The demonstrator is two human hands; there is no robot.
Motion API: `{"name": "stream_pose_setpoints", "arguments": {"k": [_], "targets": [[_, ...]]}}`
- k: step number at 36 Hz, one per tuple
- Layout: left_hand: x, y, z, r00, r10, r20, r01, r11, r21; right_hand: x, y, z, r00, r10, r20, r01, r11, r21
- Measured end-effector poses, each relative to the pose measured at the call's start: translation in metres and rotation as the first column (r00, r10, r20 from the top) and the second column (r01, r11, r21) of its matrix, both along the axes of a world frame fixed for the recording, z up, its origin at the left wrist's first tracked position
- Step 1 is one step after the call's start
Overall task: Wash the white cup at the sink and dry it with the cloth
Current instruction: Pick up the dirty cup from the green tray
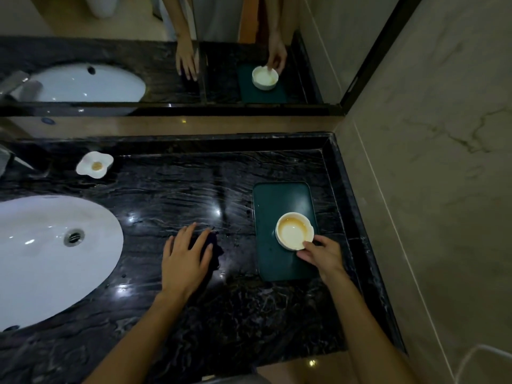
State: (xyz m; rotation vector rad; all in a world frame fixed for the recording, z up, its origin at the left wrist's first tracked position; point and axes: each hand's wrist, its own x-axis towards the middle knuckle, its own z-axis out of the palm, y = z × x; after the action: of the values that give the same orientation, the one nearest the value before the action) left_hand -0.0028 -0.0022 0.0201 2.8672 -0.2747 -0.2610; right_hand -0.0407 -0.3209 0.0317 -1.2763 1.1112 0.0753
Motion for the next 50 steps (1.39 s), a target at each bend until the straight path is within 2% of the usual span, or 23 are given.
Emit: {"name": "stream_pose_setpoints", "arguments": {"k": [11, 17, 22, 24, 27, 30, 34, 38, 44, 46, 50], "targets": [[0.003, 0.005, 0.018, 0.999, 0.026, 0.028, -0.025, 0.999, -0.038, -0.002, -0.007, 0.027, 0.999, 0.031, 0.024, -0.030, 0.999, -0.039], [0.001, 0.003, 0.030, 0.996, 0.074, -0.044, -0.078, 0.994, -0.083, -0.005, -0.006, 0.043, 0.993, 0.113, 0.021, -0.110, 0.989, -0.100], [0.005, -0.001, 0.042, 0.977, 0.108, -0.186, -0.155, 0.953, -0.260, -0.007, 0.002, 0.054, 0.977, 0.211, 0.020, -0.206, 0.967, -0.151], [0.006, -0.007, 0.051, 0.938, 0.126, -0.322, -0.250, 0.890, -0.381, -0.007, 0.007, 0.056, 0.968, 0.249, 0.015, -0.244, 0.957, -0.160], [0.007, -0.014, 0.062, 0.826, 0.150, -0.543, -0.475, 0.703, -0.530, -0.006, 0.019, 0.062, 0.951, 0.309, 0.025, -0.301, 0.940, -0.162], [0.006, -0.018, 0.071, 0.754, 0.083, -0.652, -0.582, 0.545, -0.603, -0.006, 0.033, 0.071, 0.933, 0.357, 0.044, -0.345, 0.924, -0.166], [0.003, -0.023, 0.082, 0.697, 0.026, -0.716, -0.657, 0.423, -0.624, -0.007, 0.049, 0.079, 0.908, 0.413, 0.072, -0.400, 0.905, -0.144], [-0.006, -0.023, 0.088, 0.685, -0.001, -0.729, -0.688, 0.329, -0.646, -0.010, 0.063, 0.088, 0.879, 0.467, 0.097, -0.454, 0.881, -0.132], [-0.021, -0.018, 0.095, 0.616, -0.197, -0.763, -0.751, 0.148, -0.644, -0.015, 0.078, 0.097, 0.824, 0.553, 0.124, -0.538, 0.833, -0.130], [-0.026, -0.017, 0.097, 0.603, -0.224, -0.766, -0.767, 0.103, -0.634, -0.016, 0.083, 0.101, 0.802, 0.582, 0.132, -0.568, 0.813, -0.131], [-0.035, -0.011, 0.100, 0.609, -0.232, -0.759, -0.768, 0.067, -0.637, -0.018, 0.089, 0.104, 0.773, 0.620, 0.137, -0.609, 0.785, -0.119]]}}
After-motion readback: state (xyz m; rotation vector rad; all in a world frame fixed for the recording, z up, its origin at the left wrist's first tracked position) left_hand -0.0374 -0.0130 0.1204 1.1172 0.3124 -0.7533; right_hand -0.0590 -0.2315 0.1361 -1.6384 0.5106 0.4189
